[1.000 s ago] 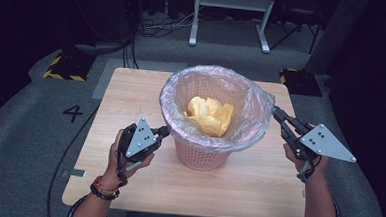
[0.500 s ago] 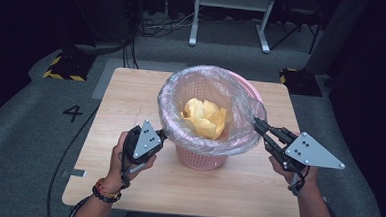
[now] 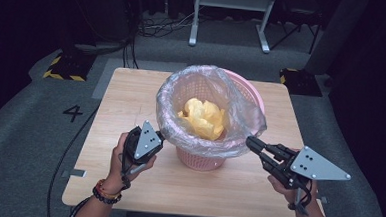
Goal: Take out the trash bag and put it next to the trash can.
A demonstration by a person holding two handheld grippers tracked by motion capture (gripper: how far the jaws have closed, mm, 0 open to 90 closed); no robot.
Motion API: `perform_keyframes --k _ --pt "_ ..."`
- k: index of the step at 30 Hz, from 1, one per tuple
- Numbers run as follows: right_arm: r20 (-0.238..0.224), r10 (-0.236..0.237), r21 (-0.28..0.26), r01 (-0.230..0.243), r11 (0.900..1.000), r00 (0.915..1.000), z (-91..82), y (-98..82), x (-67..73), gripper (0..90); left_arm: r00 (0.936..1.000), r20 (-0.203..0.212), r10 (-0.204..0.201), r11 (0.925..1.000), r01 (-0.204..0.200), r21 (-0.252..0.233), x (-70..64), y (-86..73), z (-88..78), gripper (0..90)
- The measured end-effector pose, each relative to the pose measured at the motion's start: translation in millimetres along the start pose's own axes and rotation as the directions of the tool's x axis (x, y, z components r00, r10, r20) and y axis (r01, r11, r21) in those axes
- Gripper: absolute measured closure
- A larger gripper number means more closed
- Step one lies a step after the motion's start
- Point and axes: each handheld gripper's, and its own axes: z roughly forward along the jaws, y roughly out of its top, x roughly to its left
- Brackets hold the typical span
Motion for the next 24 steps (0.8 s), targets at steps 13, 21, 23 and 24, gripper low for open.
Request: perform_keyframes --k 13,21,23,24 --pt "0.152 -0.021 0.010 0.020 1.000 0.9881 -28.7 -10.3 -6.4 46.8 0.9987 0.035 -0.038 0.9967 0.040 -0.070 1.7 -7.2 -10.2 66.2" --pt "0.135 -0.047 0.083 0.036 0.996 0.9897 -14.4 -22.5 -4.6 35.5 0.9937 0.075 -0.084 0.9820 0.095 -0.163 2.9 -7.1 -22.7 26.7" --pt "0.129 -0.049 0.080 0.039 0.996 0.9904 -13.0 -22.4 -3.4 39.1 0.9936 0.080 -0.080 0.9821 0.092 -0.164 3.2 -5.7 -22.1 29.4" --pt "0.133 -0.057 0.078 0.047 0.996 0.9894 -10.3 -22.1 -0.9 48.4 0.9946 0.073 -0.073 0.9834 0.084 -0.161 3.0 -4.2 -21.4 34.2"
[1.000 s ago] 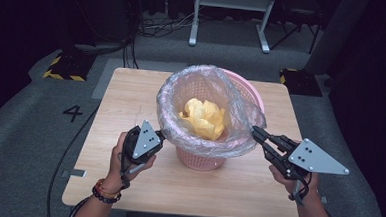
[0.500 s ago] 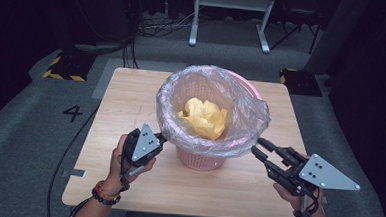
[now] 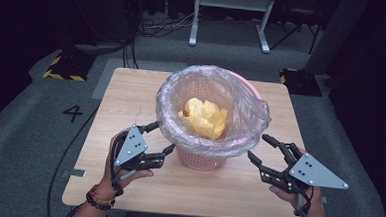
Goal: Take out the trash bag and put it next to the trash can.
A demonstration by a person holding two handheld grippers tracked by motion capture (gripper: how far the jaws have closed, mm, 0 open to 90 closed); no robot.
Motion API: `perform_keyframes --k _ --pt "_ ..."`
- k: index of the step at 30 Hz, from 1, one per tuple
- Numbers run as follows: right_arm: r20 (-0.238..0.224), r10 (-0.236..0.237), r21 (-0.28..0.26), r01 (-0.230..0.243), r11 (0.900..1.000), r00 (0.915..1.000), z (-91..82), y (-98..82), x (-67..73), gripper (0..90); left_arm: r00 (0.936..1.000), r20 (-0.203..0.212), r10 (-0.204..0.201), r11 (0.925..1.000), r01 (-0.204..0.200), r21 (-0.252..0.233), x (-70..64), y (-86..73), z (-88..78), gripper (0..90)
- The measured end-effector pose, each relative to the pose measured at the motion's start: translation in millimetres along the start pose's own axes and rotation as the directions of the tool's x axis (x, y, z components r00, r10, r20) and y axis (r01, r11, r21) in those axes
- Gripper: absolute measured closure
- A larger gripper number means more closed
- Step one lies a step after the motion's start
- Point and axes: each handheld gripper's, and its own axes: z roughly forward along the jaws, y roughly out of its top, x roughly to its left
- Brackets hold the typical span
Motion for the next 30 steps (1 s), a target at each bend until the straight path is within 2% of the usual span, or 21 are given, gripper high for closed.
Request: perform_keyframes --k 1,2,3,6,7,8,9,10,11,15,19,21,25,30 --pt "0.000 0.000 0.000 0.000 1.000 1.0000 0.0 0.0 0.0 48.4 1.0000 -0.003 0.006 1.0000 -0.006 -0.001 -0.4 1.0 0.9 34.2" --pt "-0.012 -0.005 0.008 0.005 1.000 0.9999 1.8 0.1 0.8 59.1 0.9998 0.006 0.017 0.9998 -0.017 -0.007 -1.2 2.5 1.7 48.2" --pt "-0.015 -0.004 0.008 0.004 1.000 0.9999 2.3 0.1 1.1 62.1 0.9997 -0.002 0.024 0.9997 -0.024 -0.003 -1.8 3.4 2.4 52.2" --pt "-0.026 0.005 0.010 -0.005 1.000 0.9997 3.9 -0.4 -0.9 75.9 0.9989 0.013 0.045 0.9989 -0.046 0.011 -3.1 4.1 4.5 66.7" --pt "-0.026 0.005 0.010 -0.005 1.000 0.9997 3.9 -0.4 -0.9 75.9 0.9989 0.013 0.045 0.9989 -0.046 0.011 -3.1 4.1 4.5 70.6" --pt "-0.031 0.007 0.007 -0.007 1.000 0.9995 4.3 -0.7 -1.4 80.3 0.9985 0.014 0.052 0.9984 -0.053 0.020 -4.1 4.3 5.2 70.6" --pt "-0.044 0.005 -0.002 -0.005 1.000 0.9990 4.8 -1.1 -1.6 87.1 0.9979 0.024 0.060 0.9979 -0.060 0.023 -4.8 4.3 5.9 80.1" --pt "-0.052 0.007 -0.005 -0.008 1.000 0.9986 5.0 -1.1 -1.6 88.5 0.9963 0.022 0.084 0.9958 -0.084 0.035 -6.7 4.8 6.8 84.1" --pt "-0.060 0.008 -0.006 -0.008 1.000 0.9982 5.4 -1.1 -1.7 89.2 0.9963 0.022 0.084 0.9958 -0.084 0.035 -6.7 4.8 6.8 86.6" --pt "-0.083 0.016 -0.030 -0.019 0.999 0.9964 7.4 0.6 1.1 89.4 0.9959 0.023 0.088 0.9945 -0.089 0.055 -10.2 7.6 10.0 89.8" --pt "-0.137 -0.003 -0.052 -0.004 0.999 0.9906 12.0 5.6 11.8 89.5 0.9948 0.011 0.101 0.9919 -0.101 0.076 -15.3 8.3 11.9 90.0" --pt "-0.141 -0.014 -0.048 0.007 0.999 0.9899 14.1 7.0 15.2 89.5 0.9946 0.009 0.103 0.9915 -0.103 0.079 -15.7 8.7 11.8 90.0" --pt "-0.203 -0.015 -0.051 0.005 0.999 0.9790 25.5 9.4 28.8 89.4 0.9947 -0.008 0.103 0.9910 -0.102 0.087 -18.6 9.0 12.0 90.0" --pt "-0.237 -0.015 -0.040 0.006 0.999 0.9714 36.2 6.6 37.8 89.4 0.9956 0.000 0.094 0.9922 -0.094 0.082 -17.7 8.3 11.6 90.0"
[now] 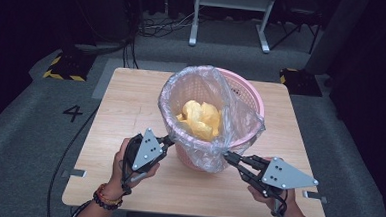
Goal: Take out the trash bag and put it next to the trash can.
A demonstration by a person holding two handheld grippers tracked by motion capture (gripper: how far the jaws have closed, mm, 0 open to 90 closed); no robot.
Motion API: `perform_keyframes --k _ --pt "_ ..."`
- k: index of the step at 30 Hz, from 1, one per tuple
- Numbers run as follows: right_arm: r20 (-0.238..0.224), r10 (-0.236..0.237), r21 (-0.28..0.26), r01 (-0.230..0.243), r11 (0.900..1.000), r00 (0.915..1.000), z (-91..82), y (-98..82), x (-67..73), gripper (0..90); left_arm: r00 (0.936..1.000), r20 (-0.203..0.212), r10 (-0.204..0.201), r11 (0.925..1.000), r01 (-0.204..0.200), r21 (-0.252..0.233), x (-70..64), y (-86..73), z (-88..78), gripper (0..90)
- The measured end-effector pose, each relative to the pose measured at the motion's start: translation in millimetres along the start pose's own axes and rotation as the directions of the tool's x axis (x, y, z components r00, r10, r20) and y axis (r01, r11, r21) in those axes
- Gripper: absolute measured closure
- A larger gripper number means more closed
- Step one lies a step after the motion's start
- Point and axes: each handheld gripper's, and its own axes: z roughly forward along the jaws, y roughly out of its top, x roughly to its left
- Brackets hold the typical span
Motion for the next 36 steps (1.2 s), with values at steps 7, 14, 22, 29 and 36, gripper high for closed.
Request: perform_keyframes --k 7,14,22,29,36 --pt "-0.071 0.065 0.005 -0.065 0.998 0.9953 20.7 -11.3 5.7 90.0 0.9994 0.023 -0.025 0.9996 0.025 -0.015 0.3 -2.2 -0.5 90.0" --pt "-0.102 0.080 0.030 -0.077 0.997 0.9916 36.9 -20.1 11.1 90.0 0.9985 0.047 -0.027 0.9994 0.028 -0.021 -0.6 -1.4 -0.9 89.7" --pt "-0.092 0.093 0.054 -0.088 0.995 0.9914 42.3 -30.1 6.4 90.0 0.9676 0.226 -0.113 0.9913 0.125 -0.041 -3.1 1.2 -1.7 39.7" --pt "-0.088 0.075 0.060 -0.070 0.996 0.9933 47.6 -37.2 7.9 90.0 0.9395 0.273 -0.206 0.9761 0.217 -0.009 -17.9 10.5 5.4 25.6" --pt "-0.102 0.005 0.085 0.003 0.996 0.9948 58.9 -45.1 20.6 90.0 0.9596 0.173 -0.222 0.9741 0.226 -0.003 -28.0 11.9 7.3 44.4"
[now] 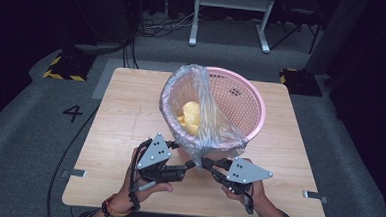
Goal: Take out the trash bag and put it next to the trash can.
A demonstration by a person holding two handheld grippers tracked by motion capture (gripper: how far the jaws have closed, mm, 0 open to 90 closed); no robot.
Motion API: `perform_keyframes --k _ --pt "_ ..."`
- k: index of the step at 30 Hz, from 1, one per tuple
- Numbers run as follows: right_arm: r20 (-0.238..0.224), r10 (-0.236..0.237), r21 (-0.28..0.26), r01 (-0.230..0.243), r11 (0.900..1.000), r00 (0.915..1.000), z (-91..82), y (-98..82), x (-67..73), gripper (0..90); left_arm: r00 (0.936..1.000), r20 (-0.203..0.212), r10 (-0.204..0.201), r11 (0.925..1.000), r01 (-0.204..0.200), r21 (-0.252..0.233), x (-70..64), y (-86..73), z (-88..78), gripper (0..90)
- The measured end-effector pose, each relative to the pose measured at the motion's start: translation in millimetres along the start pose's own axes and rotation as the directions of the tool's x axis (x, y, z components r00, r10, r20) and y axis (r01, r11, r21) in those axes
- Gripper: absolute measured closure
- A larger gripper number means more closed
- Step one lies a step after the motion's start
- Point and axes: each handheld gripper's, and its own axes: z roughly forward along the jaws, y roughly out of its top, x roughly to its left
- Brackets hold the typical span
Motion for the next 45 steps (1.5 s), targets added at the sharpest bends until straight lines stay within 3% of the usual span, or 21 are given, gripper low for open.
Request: perform_keyframes --k 6,9,11,12,15,17,21,22,23,24,27,28,29,30,32,35,36,39,41,44,45 --pt "-0.022 -0.001 0.015 0.001 1.000 0.9998 7.4 -4.9 3.2 90.0 1.0000 -0.001 -0.004 1.0000 0.004 0.000 0.5 -2.8 3.2 49.0" --pt "-0.034 -0.004 0.040 0.005 0.999 0.9994 15.2 -10.9 5.9 90.0 0.9998 -0.006 -0.018 0.9996 0.018 0.024 2.5 -7.3 8.2 52.7" --pt "-0.036 -0.005 0.051 0.007 0.999 0.9994 19.1 -14.2 7.4 90.0 0.9990 0.035 -0.027 0.9985 0.025 0.049 5.3 -12.2 12.8 60.4" --pt "-0.036 -0.005 0.051 0.007 0.999 0.9994 19.1 -14.2 7.4 90.0 0.9990 0.035 -0.027 0.9985 0.025 0.049 5.3 -12.2 12.8 64.8" --pt "-0.025 0.000 0.076 0.002 0.997 0.9997 21.6 -19.1 8.5 89.3 0.9991 0.036 0.020 0.9973 -0.022 0.070 4.3 -14.2 16.8 77.1" --pt "-0.011 -0.005 0.097 0.006 0.995 0.9999 21.0 -21.2 9.9 83.6 0.9988 0.029 0.040 0.9965 -0.042 0.072 4.4 -15.2 18.3 85.3" --pt "-0.018 -0.016 0.113 0.018 0.993 0.9997 13.9 -25.7 12.2 79.8 0.9979 0.035 0.055 0.9952 -0.058 0.079 5.5 -17.7 20.5 89.5" --pt "-0.025 -0.014 0.126 0.017 0.992 0.9996 4.0 -27.4 11.1 69.9 0.9975 0.028 0.064 0.9940 -0.067 0.087 5.7 -19.4 21.7 89.6" --pt "-0.025 -0.014 0.126 0.017 0.992 0.9996 4.0 -27.4 11.1 69.9 0.9975 0.028 0.064 0.9940 -0.067 0.087 5.7 -19.4 21.7 89.6" --pt "-0.038 -0.016 0.124 0.020 0.992 0.9992 -10.5 -27.5 9.6 63.4 0.9978 0.028 0.060 0.9945 -0.062 0.085 7.7 -20.8 22.0 89.7" --pt "-0.024 -0.012 0.112 0.015 0.994 0.9996 -26.7 -25.8 7.1 59.6 0.9969 0.025 0.075 0.9934 -0.077 0.085 8.7 -22.0 22.3 89.9" --pt "0.016 -0.004 0.090 0.002 0.996 0.9999 -43.4 -21.9 2.5 56.4 0.9951 0.033 0.093 0.9912 -0.096 0.091 9.1 -23.3 23.3 89.9" --pt "0.016 -0.004 0.090 0.002 0.996 0.9999 -43.4 -21.9 2.5 56.4 0.9951 0.033 0.093 0.9912 -0.096 0.091 9.1 -23.3 23.3 90.0" --pt "0.058 0.021 0.032 -0.023 0.999 0.9981 -59.0 -15.7 -2.4 54.4 0.9936 0.030 0.109 0.9891 -0.111 0.096 8.6 -24.8 24.0 90.0" --pt "0.110 0.037 -0.037 -0.033 0.999 0.9932 -69.7 -6.8 -6.0 50.4 0.9922 0.033 0.120 0.9872 -0.123 0.102 8.3 -25.5 24.3 90.0" --pt "0.146 0.042 -0.097 -0.028 0.995 0.9883 -74.0 2.5 -7.8 48.8 0.9901 0.035 0.136 0.9845 -0.139 0.106 7.0 -26.8 26.1 90.0" --pt "0.164 0.053 -0.141 -0.030 0.990 0.9851 -72.2 9.6 -8.5 46.5 0.9887 0.037 0.145 0.9831 -0.148 0.107 6.0 -26.7 26.5 90.0" --pt "0.149 0.066 -0.162 -0.042 0.986 0.9866 -66.4 13.5 -8.8 49.8 0.9874 0.036 0.154 0.9814 -0.157 0.110 5.9 -26.4 26.4 90.0" --pt "0.112 0.088 -0.168 -0.068 0.983 0.9898 -55.7 14.8 -9.5 61.0 0.9871 0.043 0.154 0.9818 -0.158 0.106 6.2 -27.2 25.8 89.9" --pt "0.102 0.115 -0.156 -0.098 0.983 0.9881 -45.6 12.7 -15.0 77.1 0.9861 0.058 0.156 0.9824 -0.161 0.095 6.5 -28.8 24.5 90.0" --pt "0.102 0.115 -0.156 -0.098 0.983 0.9881 -45.6 12.7 -15.0 77.1 0.9861 0.058 0.156 0.9824 -0.161 0.095 6.5 -28.8 24.5 89.9"
